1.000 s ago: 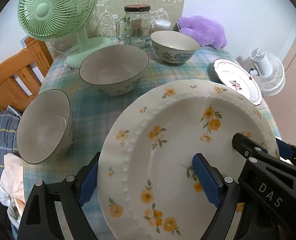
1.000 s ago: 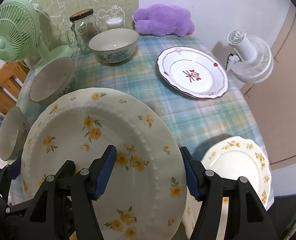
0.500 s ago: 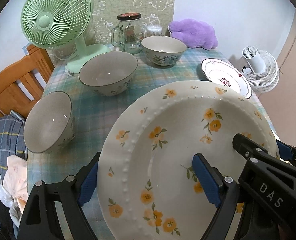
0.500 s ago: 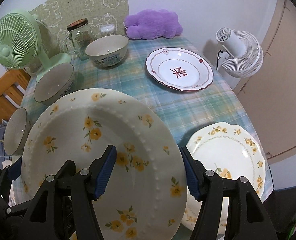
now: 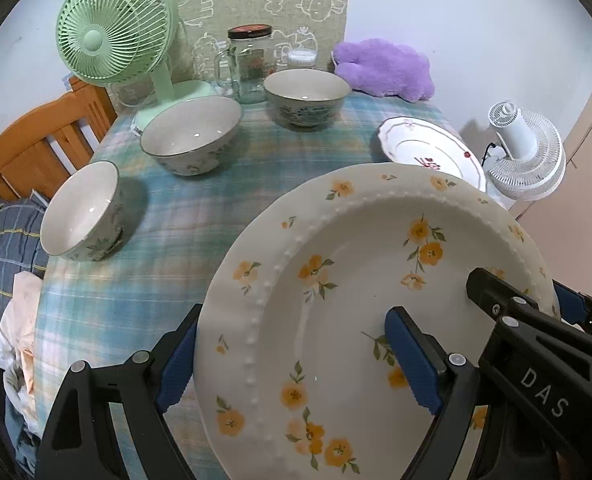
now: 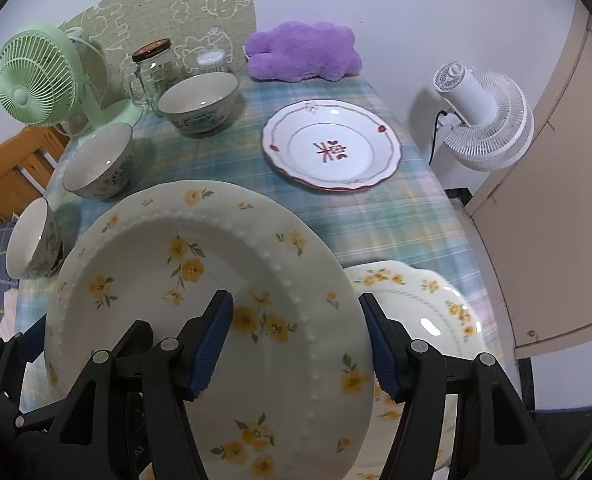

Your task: Organize plates and bowls

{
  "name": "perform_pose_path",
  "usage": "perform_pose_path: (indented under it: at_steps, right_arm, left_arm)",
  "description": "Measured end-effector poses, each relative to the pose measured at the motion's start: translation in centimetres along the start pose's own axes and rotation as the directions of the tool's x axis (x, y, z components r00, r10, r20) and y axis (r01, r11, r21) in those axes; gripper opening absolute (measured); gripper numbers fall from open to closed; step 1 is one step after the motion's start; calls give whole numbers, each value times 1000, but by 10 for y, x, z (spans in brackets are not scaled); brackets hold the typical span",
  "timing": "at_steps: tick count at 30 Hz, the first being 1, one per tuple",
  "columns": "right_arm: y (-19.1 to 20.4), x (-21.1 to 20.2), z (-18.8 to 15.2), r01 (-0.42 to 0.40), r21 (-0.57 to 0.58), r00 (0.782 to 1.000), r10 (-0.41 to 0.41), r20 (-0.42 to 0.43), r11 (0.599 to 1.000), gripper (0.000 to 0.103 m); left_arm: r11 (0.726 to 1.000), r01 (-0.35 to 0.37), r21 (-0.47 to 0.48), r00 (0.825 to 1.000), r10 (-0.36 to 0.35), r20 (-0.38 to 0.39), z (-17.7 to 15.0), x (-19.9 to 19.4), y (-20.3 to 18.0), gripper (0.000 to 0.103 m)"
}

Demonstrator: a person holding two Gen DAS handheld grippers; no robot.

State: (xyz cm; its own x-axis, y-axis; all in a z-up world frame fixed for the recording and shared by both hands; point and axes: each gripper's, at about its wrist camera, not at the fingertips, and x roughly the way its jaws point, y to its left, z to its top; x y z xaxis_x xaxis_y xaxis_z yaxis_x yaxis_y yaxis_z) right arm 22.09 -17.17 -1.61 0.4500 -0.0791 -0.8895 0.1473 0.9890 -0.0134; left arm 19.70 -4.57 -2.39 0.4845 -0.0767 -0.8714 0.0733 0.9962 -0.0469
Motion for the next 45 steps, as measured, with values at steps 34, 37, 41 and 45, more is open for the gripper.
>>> perform_pose_path:
  at_steps: [34, 37, 41, 45]
  right_arm:
    - [-145, 27, -28, 65, 50, 995, -61, -76, 997, 66]
    - [-152, 31, -32, 71, 54, 994, -66, -90, 996, 66]
    - [-160, 36, -36, 80, 56, 992, -74, -105, 995, 66]
    - [-166, 41, -41, 87, 60, 989, -79, -121, 994, 66]
  left_arm:
    - [997, 72, 13, 991, -70, -116, -35, 38, -139, 88]
    - [997, 76, 17, 989, -73, -127, -38, 42, -145, 87]
    - [996, 82, 20, 987, -78, -141, -43, 47, -151, 87]
    - [997, 80, 17, 985, -77, -156, -47, 52, -154, 87]
